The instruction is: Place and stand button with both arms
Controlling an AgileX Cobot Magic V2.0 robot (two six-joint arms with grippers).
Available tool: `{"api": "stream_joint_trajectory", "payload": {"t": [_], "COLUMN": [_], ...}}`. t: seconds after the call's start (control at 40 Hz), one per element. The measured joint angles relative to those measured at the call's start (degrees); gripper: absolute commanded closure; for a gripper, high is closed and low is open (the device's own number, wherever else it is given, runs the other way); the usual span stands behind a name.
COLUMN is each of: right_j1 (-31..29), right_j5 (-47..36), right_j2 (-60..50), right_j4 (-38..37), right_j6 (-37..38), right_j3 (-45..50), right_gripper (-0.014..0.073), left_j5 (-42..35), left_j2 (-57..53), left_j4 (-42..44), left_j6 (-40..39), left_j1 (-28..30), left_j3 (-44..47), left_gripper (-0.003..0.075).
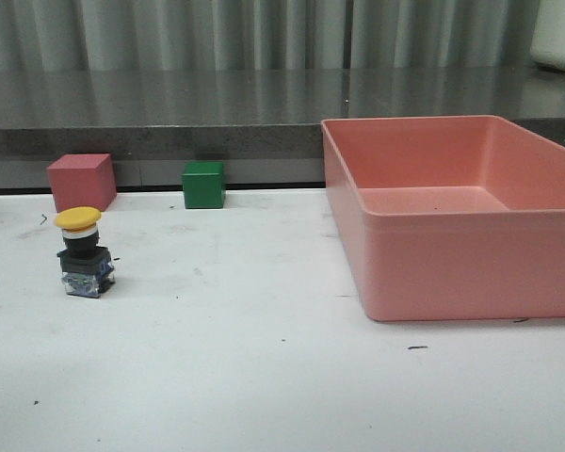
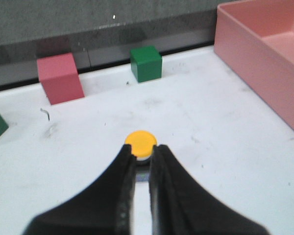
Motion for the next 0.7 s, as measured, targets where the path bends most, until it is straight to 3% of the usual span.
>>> {"api": "stream_joint_trajectory", "payload": {"t": [0.13, 0.3, 0.7], "right_j1": [0.00, 0.00, 0.00], "right_j5": [0.00, 0.00, 0.00], "right_j2": [0.00, 0.00, 0.00], "right_j4": [0.00, 0.00, 0.00], "right_j6": [0.00, 0.00, 0.00], "right_j3": [0.00, 0.00, 0.00], "right_gripper": [0.0654, 0.0654, 0.0654], "left_j5": [10.05, 16.75, 21.01], "left_j2": [-7.23, -18.53, -40.00], "left_j4": [-1.06, -2.01, -6.14], "left_j6": [0.00, 0.00, 0.00], "left_j1": [0.00, 0.00, 0.00], "left_j3": [0.00, 0.00, 4.09], "left_gripper": [0.0740, 0.0740, 0.0740]}}
